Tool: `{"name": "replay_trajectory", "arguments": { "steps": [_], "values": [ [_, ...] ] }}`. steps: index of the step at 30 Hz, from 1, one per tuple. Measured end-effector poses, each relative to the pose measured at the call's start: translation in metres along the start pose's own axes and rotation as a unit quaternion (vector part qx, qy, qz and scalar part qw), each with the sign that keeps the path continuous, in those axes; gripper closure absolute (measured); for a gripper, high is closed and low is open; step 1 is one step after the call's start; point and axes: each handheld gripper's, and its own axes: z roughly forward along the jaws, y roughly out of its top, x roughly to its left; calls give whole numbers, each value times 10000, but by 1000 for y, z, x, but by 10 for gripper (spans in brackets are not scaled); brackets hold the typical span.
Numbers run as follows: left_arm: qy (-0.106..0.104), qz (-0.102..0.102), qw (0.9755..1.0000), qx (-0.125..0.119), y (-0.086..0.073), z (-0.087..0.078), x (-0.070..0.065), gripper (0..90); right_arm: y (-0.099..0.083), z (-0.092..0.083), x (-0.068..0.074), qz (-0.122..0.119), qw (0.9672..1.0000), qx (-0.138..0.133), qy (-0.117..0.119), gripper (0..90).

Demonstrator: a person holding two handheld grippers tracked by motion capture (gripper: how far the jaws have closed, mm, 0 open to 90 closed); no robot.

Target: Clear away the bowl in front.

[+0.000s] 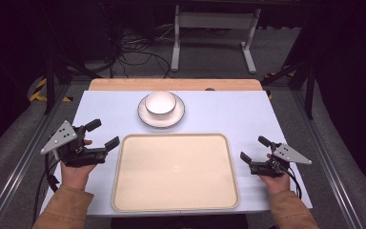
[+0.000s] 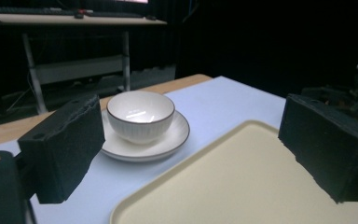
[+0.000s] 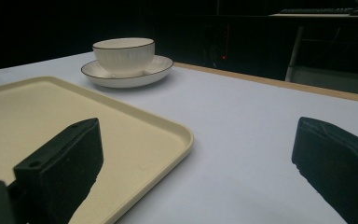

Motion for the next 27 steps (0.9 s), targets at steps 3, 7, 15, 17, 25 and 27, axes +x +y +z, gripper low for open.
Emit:
{"name": "replay_trajectory", "arguments": {
  "steps": [3,7,15,17,25,27],
  "values": [
    [29,-82,9999,-53,4,2,5,71,0,0,0,-4,10000,-5,0,26],
    [44,16,10000,74,12,7,7,72,0,0,0,-4,10000,-6,-4,26],
    [-168,7,9998,116,27,25,8,80,0,-1,-1,35,10000,-36,-41,24],
    [-221,8,9997,129,30,30,10,80,0,-1,-1,32,10000,-35,-39,23],
    [-254,236,9992,183,44,51,9,82,0,-1,-1,44,10000,-38,-28,23],
    [-303,215,9991,193,48,60,10,88,0,-1,-1,39,10000,-44,-39,23]
  ]
}}
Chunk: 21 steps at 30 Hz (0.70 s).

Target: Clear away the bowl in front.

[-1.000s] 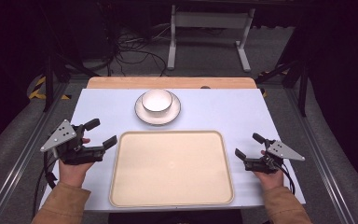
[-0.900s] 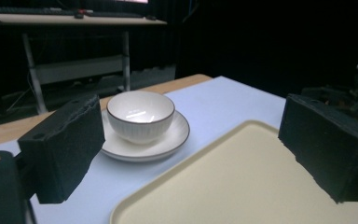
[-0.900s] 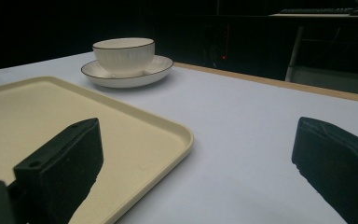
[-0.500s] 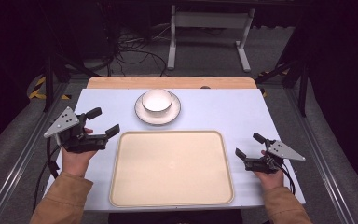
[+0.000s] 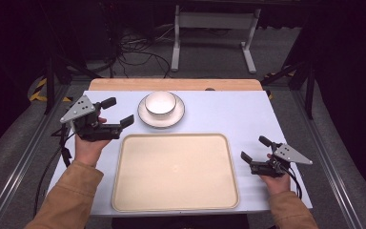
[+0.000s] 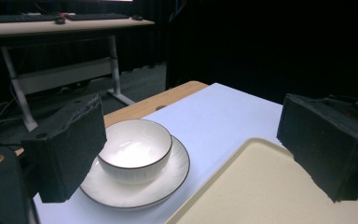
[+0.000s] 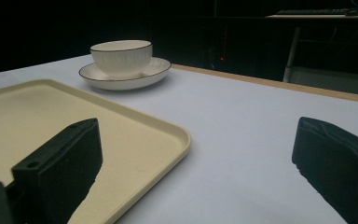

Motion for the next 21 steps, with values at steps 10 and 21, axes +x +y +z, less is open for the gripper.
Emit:
{"name": "replay_trajectory", "arguments": {
  "steps": [10,21],
  "values": [
    [-77,-43,9999,134,11,26,7,103,0,-1,0,27,10000,-28,-66,22],
    [-159,-146,9996,161,22,49,15,10,0,-1,1,13,9999,-34,-119,22]
  ]
}}
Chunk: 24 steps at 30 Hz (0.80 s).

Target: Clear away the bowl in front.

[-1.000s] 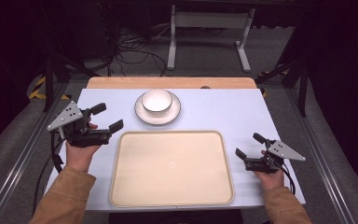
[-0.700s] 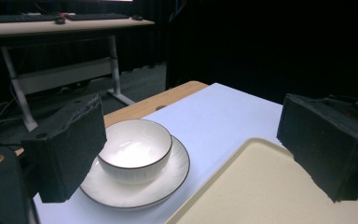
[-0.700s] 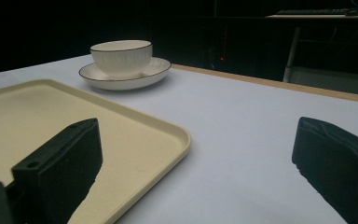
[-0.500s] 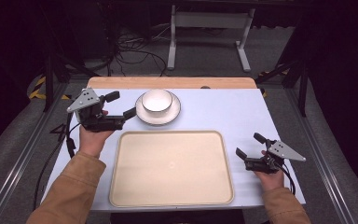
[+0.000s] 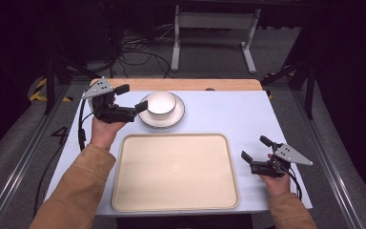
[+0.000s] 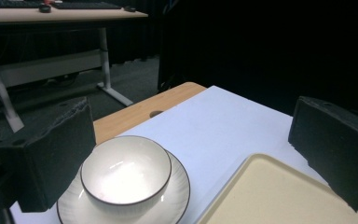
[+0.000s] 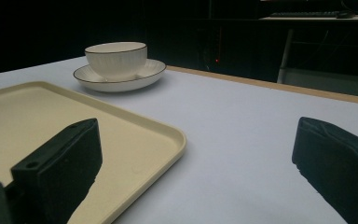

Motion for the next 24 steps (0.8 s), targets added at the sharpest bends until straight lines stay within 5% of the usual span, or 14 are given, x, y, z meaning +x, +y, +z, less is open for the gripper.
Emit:
{"name": "replay_trajectory", "arguments": {
  "steps": [13,18,24],
  "values": [
    [-28,161,9999,-8,19,23,5,5,0,0,0,-3,10000,3,-25,22],
    [-97,173,9996,178,24,33,8,47,0,0,0,2,10000,-15,-36,20],
    [-19,537,9975,465,35,42,7,83,0,0,0,3,10000,-21,-47,20]
  ]
}}
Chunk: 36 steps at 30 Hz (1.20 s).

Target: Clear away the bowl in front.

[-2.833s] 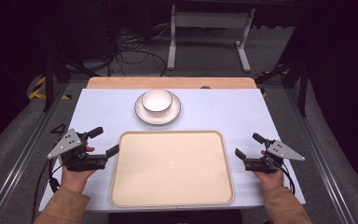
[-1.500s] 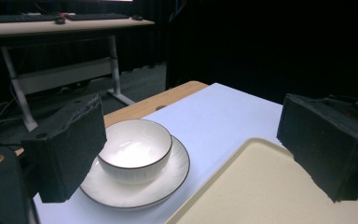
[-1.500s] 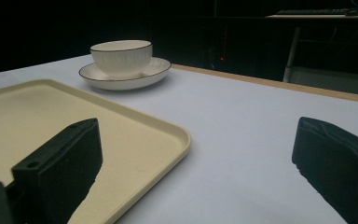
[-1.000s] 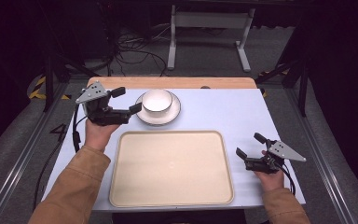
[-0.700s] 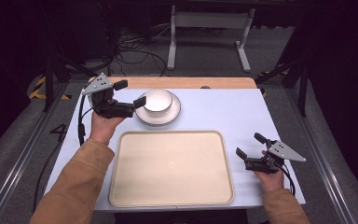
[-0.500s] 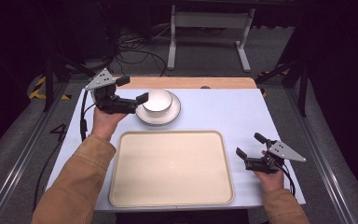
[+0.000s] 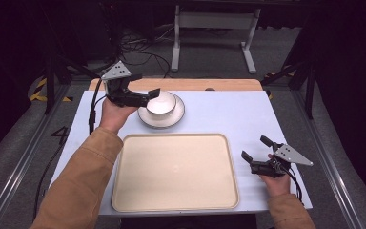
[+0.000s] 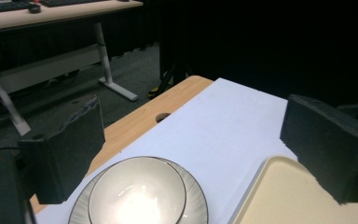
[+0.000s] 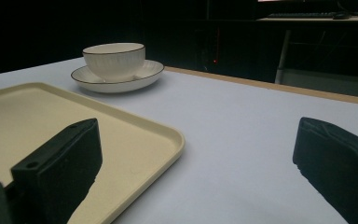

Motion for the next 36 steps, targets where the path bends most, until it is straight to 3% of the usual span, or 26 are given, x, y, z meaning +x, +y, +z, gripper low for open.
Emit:
{"name": "replay_trajectory", "arguments": {
  "steps": [5,7,10,12,13,17,22,25,28,30,32,35,36],
  "values": [
    [62,364,9979,531,9,11,-1,127,0,0,0,-8,10000,-4,-1,20],
    [76,543,9959,720,12,16,-1,157,0,0,0,-12,10000,-12,-5,20],
    [67,831,9902,1116,17,24,-1,220,0,0,0,-10,10000,-15,-5,20],
    [31,895,9878,1271,20,27,-2,241,0,0,0,-9,10000,-16,-2,20],
    [31,895,9878,1271,20,27,-2,253,0,0,0,-9,10000,-16,-2,20],
    [86,1206,9783,1684,24,36,-5,268,0,0,0,-16,10000,-14,9,20],
    [-98,1413,9657,2175,29,48,-4,302,0,0,0,-18,10000,-15,19,20],
    [-64,1537,9607,2312,30,52,-5,300,0,0,0,-19,10000,-16,24,20],
    [26,1646,9595,2286,31,54,-7,310,0,0,0,-18,10000,-17,27,20],
    [-5,1786,9556,2344,32,54,-7,352,0,0,0,-18,10000,-16,27,20],
    [-116,1839,9519,2448,31,56,-6,449,0,0,0,-21,10000,-19,25,20],
    [-214,1897,9471,2580,29,58,-5,470,0,0,0,-20,10000,-18,27,20],
    [-260,1929,9439,2668,29,59,-4,476,0,0,0,-21,10000,-18,28,20]
  ]
}}
